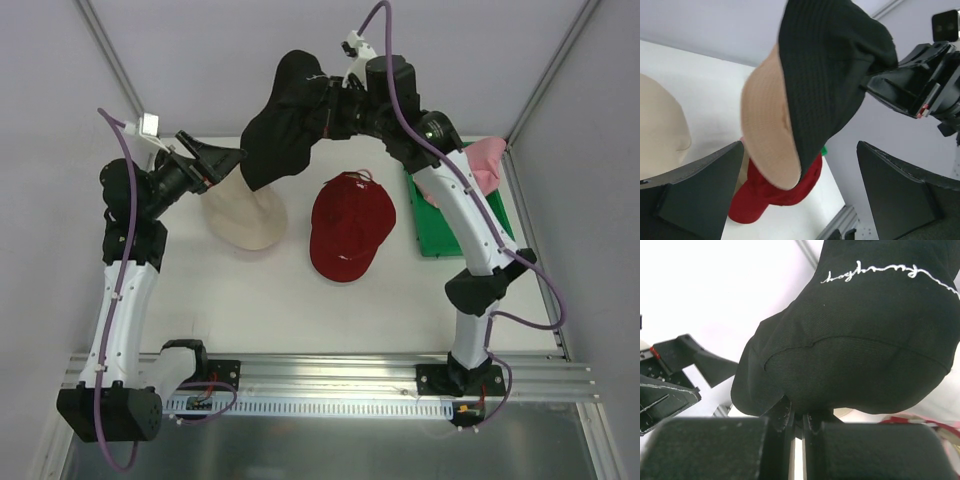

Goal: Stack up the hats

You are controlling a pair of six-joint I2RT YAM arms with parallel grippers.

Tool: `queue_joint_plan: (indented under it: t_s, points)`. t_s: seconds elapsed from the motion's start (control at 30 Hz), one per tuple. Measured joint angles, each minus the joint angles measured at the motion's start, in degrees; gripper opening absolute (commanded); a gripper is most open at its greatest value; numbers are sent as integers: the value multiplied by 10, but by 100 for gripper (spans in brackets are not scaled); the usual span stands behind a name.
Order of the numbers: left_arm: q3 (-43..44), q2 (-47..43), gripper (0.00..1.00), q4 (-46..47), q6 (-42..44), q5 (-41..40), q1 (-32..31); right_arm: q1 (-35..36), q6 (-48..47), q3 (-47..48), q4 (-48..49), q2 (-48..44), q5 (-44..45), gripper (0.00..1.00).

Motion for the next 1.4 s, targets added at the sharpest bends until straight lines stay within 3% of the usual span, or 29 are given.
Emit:
queue_joint_plan:
  t_s: [0.23, 0.33, 0.5, 0.57, 0.6, 0.7, 0.9, 1.03, 1.4]
  points:
    - [-15, 9, 99, 51, -34, 34, 0, 37, 4, 12, 7, 19, 9, 0]
    - [-18, 11, 92, 61, -41, 42, 0, 40, 8, 26, 14, 29, 11, 0]
    - [-25, 14, 64, 61, -47, 41, 0, 45, 11, 26, 19, 38, 17, 0]
    - [-29, 14, 49, 57, -45, 37, 0, 47, 11, 26, 19, 41, 21, 0]
    - [-29, 14, 37, 52, -45, 37, 0, 49, 11, 26, 18, 41, 24, 0]
    - [-30, 14, 19, 44, -42, 35, 0, 54, 10, 26, 18, 41, 39, 0]
    - [-33, 15, 1, 26, -37, 24, 0, 64, 7, 25, 11, 41, 65, 0]
    - [-45, 15, 0, 11, -34, 8, 0, 78, -2, 15, 12, 41, 85, 0]
    - [-61, 19, 0, -14, -54, -34, 0, 125, -40, -21, 35, 45, 185, 20]
